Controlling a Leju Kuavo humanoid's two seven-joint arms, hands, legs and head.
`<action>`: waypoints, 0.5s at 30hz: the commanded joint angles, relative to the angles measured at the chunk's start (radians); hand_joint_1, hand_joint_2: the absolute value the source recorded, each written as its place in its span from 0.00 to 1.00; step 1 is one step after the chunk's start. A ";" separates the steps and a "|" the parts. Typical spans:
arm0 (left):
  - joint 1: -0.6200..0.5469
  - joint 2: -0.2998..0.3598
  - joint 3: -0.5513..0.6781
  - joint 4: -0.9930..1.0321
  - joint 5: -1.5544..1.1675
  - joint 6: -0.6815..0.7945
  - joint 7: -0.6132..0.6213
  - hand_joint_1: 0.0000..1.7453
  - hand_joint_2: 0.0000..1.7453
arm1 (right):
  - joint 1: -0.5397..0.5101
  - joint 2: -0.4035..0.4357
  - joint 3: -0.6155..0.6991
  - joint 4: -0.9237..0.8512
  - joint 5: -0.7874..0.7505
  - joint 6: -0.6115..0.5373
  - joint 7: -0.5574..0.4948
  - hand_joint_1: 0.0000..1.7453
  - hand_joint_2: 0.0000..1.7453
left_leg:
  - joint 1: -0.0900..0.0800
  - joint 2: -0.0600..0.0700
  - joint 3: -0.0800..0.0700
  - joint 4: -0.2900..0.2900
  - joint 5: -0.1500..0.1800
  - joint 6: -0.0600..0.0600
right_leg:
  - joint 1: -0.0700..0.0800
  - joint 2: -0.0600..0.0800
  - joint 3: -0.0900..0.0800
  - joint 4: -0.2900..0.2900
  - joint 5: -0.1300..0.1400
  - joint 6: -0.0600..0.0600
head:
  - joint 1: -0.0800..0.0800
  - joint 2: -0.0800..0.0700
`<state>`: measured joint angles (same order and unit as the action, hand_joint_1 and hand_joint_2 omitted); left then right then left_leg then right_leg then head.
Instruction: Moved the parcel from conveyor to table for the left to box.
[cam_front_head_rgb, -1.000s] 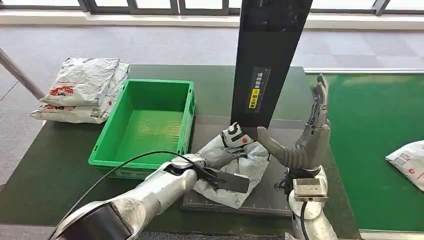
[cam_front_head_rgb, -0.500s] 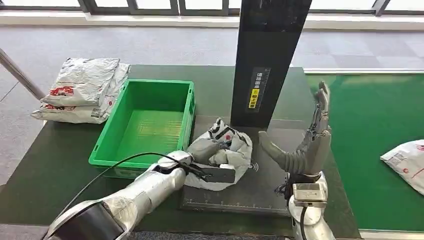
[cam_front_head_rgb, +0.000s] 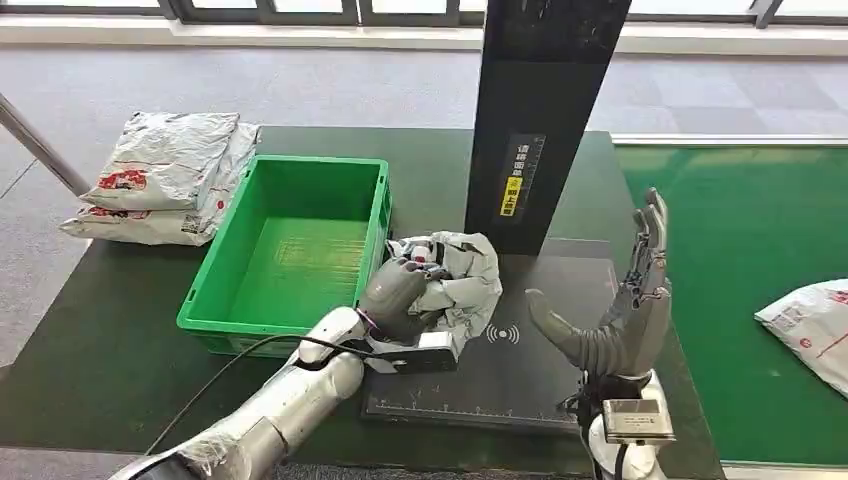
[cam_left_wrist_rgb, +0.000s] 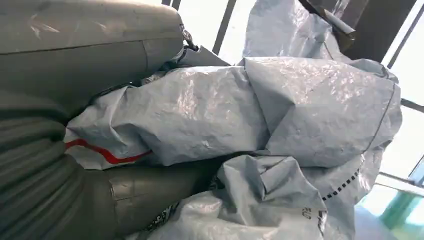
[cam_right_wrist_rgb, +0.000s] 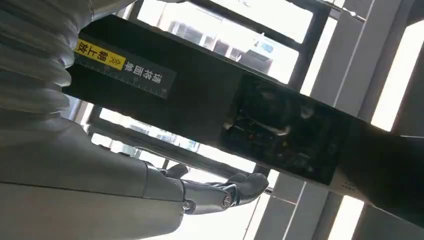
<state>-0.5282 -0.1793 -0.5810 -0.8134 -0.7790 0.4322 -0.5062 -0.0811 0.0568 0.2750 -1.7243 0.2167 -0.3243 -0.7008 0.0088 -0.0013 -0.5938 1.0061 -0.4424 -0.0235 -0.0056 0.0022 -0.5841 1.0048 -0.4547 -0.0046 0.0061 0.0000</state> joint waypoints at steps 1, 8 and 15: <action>0.093 0.108 0.061 -0.387 -0.017 0.061 0.054 1.00 1.00 | 0.025 -0.044 0.004 -0.020 -0.022 0.009 0.003 0.00 1.00 | 0.000 0.002 0.000 -0.001 0.000 0.001 | 0.000 0.002 0.000 -0.001 0.001 0.000 | 0.000 0.000; 0.022 0.160 0.229 -0.518 -0.043 0.062 0.140 1.00 1.00 | 0.026 -0.042 0.009 -0.015 -0.030 0.022 0.003 0.00 1.00 | 0.001 0.004 -0.002 0.001 0.000 0.000 | 0.001 0.003 -0.003 0.001 0.001 0.000 | 0.000 0.000; 0.033 0.138 0.240 -0.497 -0.069 0.092 0.143 1.00 1.00 | 0.025 -0.041 0.008 -0.011 -0.033 0.028 0.003 0.00 1.00 | 0.001 0.002 0.000 -0.001 0.001 0.000 | 0.001 0.001 -0.001 -0.001 0.001 0.000 | 0.000 0.000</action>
<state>-0.4729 -0.0648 -0.3987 -1.2977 -0.8228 0.5085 -0.3708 -0.0395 0.0385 0.2750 -1.7533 0.1885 -0.3052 -0.7008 0.0094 -0.0010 -0.5947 1.0061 -0.4414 -0.0246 -0.0051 0.0023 -0.5855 1.0053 -0.4545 -0.0049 0.0065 0.0000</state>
